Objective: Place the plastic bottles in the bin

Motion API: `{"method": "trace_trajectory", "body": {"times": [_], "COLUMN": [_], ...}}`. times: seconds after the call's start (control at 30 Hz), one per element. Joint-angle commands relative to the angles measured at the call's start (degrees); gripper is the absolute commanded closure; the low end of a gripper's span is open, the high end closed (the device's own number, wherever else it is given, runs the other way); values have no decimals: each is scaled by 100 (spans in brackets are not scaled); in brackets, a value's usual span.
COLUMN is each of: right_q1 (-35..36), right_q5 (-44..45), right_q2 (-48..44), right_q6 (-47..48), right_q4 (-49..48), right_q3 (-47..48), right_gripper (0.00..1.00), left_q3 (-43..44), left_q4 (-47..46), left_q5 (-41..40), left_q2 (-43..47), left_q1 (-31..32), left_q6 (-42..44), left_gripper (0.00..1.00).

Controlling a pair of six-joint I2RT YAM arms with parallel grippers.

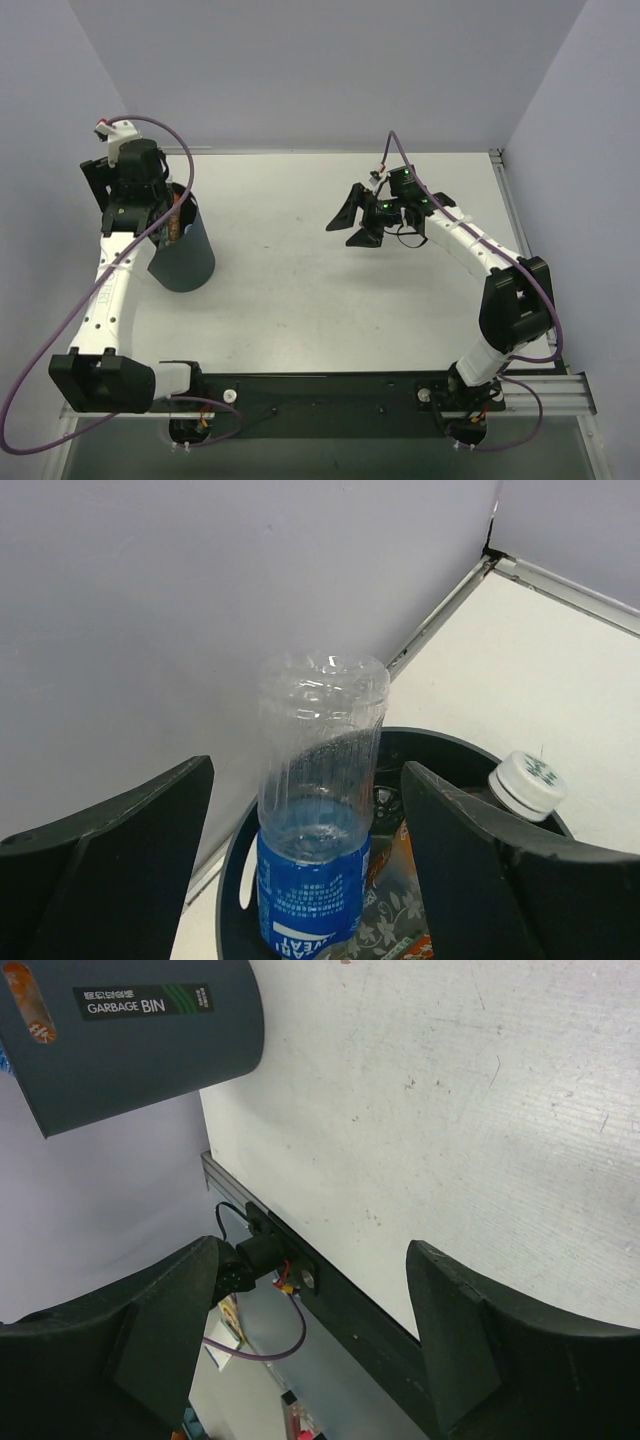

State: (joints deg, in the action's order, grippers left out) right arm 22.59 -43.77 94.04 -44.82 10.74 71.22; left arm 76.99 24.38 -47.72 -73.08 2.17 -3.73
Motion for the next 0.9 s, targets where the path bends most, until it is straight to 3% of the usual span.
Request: {"method": "trace_trajectory", "body": {"times": [0.0, 0.2, 0.4, 0.57, 0.87], "right_q1": [44, 53, 26, -70, -237], "right_q5": [53, 158, 518, 878, 1713], "right_q2": [-105, -96, -210, -421, -1071], "right_q6": [131, 184, 350, 448, 606], "right_q4": [103, 217, 481, 701, 1079], "right_q3": [120, 146, 304, 375, 209], "right_gripper": [29, 29, 28, 27, 26], "left_q3": [536, 1238, 1932, 2030, 1767], "left_q4": [689, 1331, 1955, 2123, 2115], "left_q5": [96, 1044, 1388, 2028, 3295], "left_q2": [276, 269, -337, -856, -1709], "left_q1": [-24, 230, 1732, 2733, 3631], "left_q6": [-488, -944, -1331, -1675, -2167], "left_gripper": [12, 9, 6, 6, 6]}}
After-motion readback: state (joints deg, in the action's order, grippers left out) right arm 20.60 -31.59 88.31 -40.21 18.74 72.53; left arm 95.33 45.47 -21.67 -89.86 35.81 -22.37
